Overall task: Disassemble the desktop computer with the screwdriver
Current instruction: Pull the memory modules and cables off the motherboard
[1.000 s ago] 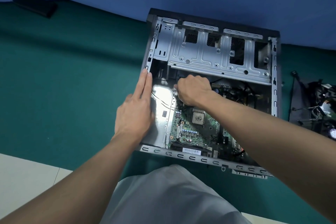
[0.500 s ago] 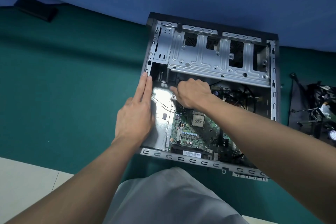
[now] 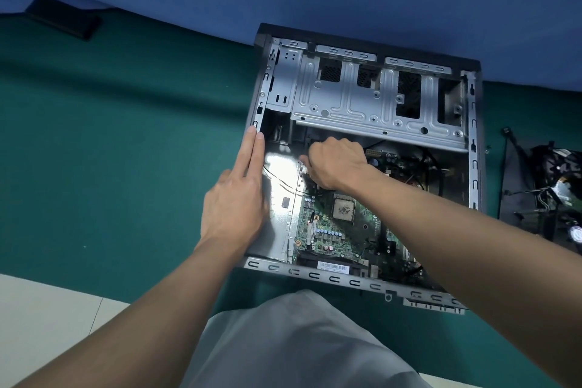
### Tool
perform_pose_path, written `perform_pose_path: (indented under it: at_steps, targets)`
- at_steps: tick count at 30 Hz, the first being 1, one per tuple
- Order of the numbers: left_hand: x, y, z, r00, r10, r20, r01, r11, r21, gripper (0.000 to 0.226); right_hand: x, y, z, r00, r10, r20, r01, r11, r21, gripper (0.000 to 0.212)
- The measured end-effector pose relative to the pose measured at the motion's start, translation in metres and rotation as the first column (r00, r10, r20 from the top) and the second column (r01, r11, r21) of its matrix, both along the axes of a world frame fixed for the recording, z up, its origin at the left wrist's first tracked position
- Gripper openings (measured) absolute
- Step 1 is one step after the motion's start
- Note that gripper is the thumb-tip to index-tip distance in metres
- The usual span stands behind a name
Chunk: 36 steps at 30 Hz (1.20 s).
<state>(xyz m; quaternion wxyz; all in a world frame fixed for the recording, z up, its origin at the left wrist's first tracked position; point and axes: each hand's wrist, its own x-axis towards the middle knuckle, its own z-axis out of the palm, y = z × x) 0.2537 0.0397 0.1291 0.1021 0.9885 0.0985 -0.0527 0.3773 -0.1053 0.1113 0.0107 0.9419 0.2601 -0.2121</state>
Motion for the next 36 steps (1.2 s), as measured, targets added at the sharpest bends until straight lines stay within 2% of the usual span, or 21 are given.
perform_pose_path:
  at_steps: [3,7,10,12,14,17,20,23,25,28,31,33,36]
  targets:
    - [0.0,0.0,0.0,1.0,0.0,-0.008,0.0,1.0,0.006,0.086,-0.001,0.002,0.002,0.998,-0.042,-0.045,0.042,0.999,0.006,0.011]
    - [0.001,0.0,0.001,1.0,-0.001,-0.014,0.001,1.0,0.003,0.084,-0.002,-0.002,-0.004,0.983,-0.102,-0.15,0.118,0.988,0.098,0.004]
    - [0.0,0.0,0.002,1.0,-0.001,-0.02,0.001,1.0,-0.005,0.083,-0.003,-0.008,-0.008,0.992,-0.118,-0.054,0.12,0.992,0.04,0.044]
    - [0.001,0.0,0.002,1.0,-0.001,-0.022,0.001,1.0,-0.009,0.083,-0.004,-0.009,-0.008,0.993,-0.119,0.008,0.119,0.993,0.025,0.053]
    - [0.001,0.0,0.002,1.0,-0.003,-0.022,0.003,1.0,-0.008,0.083,-0.005,-0.009,-0.007,0.996,-0.084,0.019,0.083,0.996,0.023,0.041]
    - [0.001,0.0,0.002,1.0,-0.004,-0.027,0.004,1.0,-0.005,0.083,-0.005,-0.004,-0.005,0.996,-0.087,-0.029,0.088,0.995,0.047,0.003]
    - [0.001,-0.001,0.002,1.0,-0.005,-0.027,0.005,1.0,0.0,0.083,-0.005,-0.002,-0.006,0.994,-0.1,-0.049,0.104,0.991,0.083,0.008]
    - [0.001,0.0,0.002,1.0,-0.007,-0.029,0.007,1.0,-0.005,0.083,-0.007,-0.003,-0.009,0.993,-0.115,0.027,0.115,0.993,0.016,0.043]
    - [0.001,0.0,0.001,1.0,-0.007,-0.03,0.007,1.0,-0.001,0.085,-0.008,-0.003,-0.01,0.988,-0.126,0.095,0.126,0.992,0.001,0.055]
    - [0.001,0.0,0.001,0.999,-0.006,-0.036,0.006,1.0,0.001,0.088,-0.006,-0.004,-0.008,0.992,-0.11,0.069,0.109,0.994,0.015,0.039]
    - [0.001,0.0,0.001,0.999,-0.003,-0.038,0.003,1.0,-0.001,0.089,-0.004,-0.002,-0.006,0.995,-0.09,-0.043,0.092,0.995,0.041,0.003]
    - [0.001,0.0,0.001,0.999,-0.004,-0.036,0.003,1.0,-0.006,0.089,-0.005,-0.001,-0.006,0.996,-0.081,-0.031,0.082,0.996,0.034,0.007]
    - [0.001,0.0,0.001,0.999,-0.006,-0.036,0.006,1.0,-0.007,0.09,-0.006,-0.001,-0.007,0.994,-0.085,0.063,0.088,0.995,-0.05,0.046]
